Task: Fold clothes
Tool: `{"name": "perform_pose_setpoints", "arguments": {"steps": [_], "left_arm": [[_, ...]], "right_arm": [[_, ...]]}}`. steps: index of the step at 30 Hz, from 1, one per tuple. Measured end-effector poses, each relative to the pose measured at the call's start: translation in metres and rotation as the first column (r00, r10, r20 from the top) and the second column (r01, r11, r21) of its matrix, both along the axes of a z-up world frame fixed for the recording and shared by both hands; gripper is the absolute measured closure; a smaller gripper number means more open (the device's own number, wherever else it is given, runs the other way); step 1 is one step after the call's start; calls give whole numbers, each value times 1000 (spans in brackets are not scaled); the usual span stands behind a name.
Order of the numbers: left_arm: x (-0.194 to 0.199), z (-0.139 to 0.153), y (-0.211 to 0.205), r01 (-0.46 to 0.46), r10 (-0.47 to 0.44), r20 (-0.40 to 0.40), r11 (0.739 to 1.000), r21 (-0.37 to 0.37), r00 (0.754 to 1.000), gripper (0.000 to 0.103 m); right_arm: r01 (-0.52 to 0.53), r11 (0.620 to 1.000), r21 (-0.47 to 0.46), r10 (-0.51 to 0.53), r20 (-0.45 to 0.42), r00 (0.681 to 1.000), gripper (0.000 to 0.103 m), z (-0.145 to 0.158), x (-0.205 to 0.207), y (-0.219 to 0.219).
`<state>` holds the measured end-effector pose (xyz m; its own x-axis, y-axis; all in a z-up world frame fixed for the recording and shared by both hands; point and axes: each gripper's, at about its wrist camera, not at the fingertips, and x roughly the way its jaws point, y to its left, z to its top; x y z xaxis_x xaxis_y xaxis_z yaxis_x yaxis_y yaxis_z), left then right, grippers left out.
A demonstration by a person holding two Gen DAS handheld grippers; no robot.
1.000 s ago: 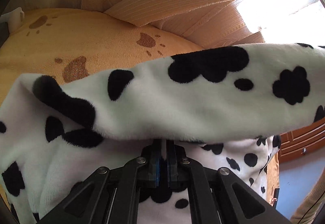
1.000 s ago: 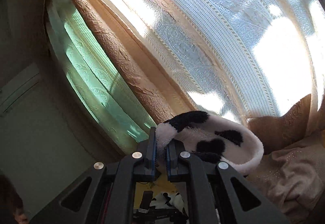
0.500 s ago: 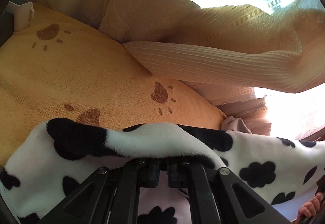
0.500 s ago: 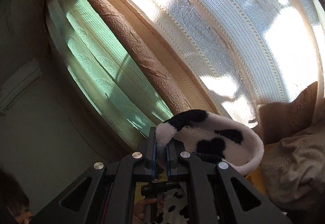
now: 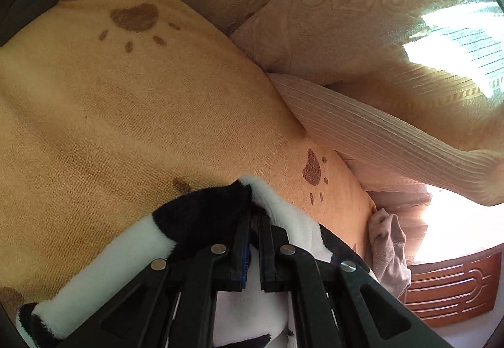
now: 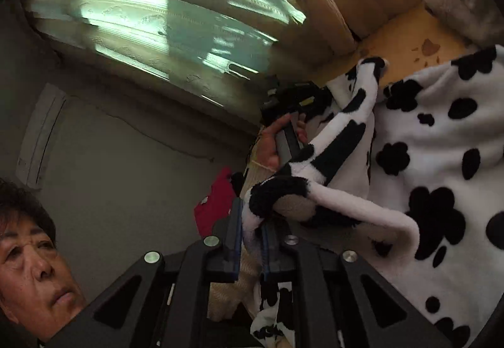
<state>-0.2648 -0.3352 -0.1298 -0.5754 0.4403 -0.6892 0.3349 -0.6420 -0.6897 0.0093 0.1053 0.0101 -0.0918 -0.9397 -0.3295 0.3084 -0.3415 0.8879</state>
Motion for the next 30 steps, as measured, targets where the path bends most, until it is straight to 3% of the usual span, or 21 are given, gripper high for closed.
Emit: {"name": "perform_pose_setpoints", "arguments": {"steps": [2, 3, 5, 6, 8, 10, 11, 13, 14, 17, 18, 22, 26, 30], "left_arm": [[5, 3, 1, 8, -8, 4, 1000, -7, 1000, 98], [9, 6, 4, 18, -18, 3, 1000, -5, 1000, 98], [18, 12, 10, 46, -46, -4, 999, -5, 999, 98], [23, 15, 15, 64, -64, -8, 998, -14, 998, 98], [34, 23, 24, 97, -98, -16, 995, -31, 995, 98], [47, 30, 30, 122, -123, -29, 992, -36, 992, 98], [54, 33, 33, 133, -135, -35, 990, -39, 990, 98], [68, 39, 40, 156, -158, -49, 987, -41, 986, 98], [75, 42, 43, 167, -169, -53, 985, -43, 984, 98], [97, 44, 59, 196, -197, -64, 980, -27, 978, 98], [104, 44, 64, 206, -207, -72, 978, -20, 976, 98], [135, 52, 79, 247, -246, -137, 969, -7, 960, 98], [158, 53, 95, 305, -307, -158, 952, -34, 939, 98], [165, 45, 110, 341, -345, -153, 939, -52, 926, 98]], "right_arm": [[50, 987, 155, -49, -12, 999, 65, -17, 6, 9], [95, 966, 242, -87, -46, 995, 50, -22, 8, 16], [189, 894, 405, -152, -122, 981, 38, -31, 11, 30], [251, 843, 475, -182, -186, 966, 29, -31, 13, 38], [382, 705, 597, -180, -371, 911, 22, -17, 19, 46], [468, 579, 668, -84, -521, 849, 22, -5, 31, 39], [494, 538, 683, -20, -576, 817, 22, 0, 39, 32], [518, 504, 691, 126, -652, 748, 22, 5, 61, 10], [505, 515, 693, 205, -671, 712, 22, 5, 71, -3], [351, 606, 714, 432, -666, 608, 23, -4, 104, -48], [304, 614, 728, 474, -649, 595, 24, -9, 107, -58], [242, 576, 781, 509, -574, 642, 43, -34, 89, -68], [242, 531, 812, 465, -518, 718, 43, -53, 63, -49], [214, 528, 822, 454, -486, 747, 52, -60, 57, -44]]}}
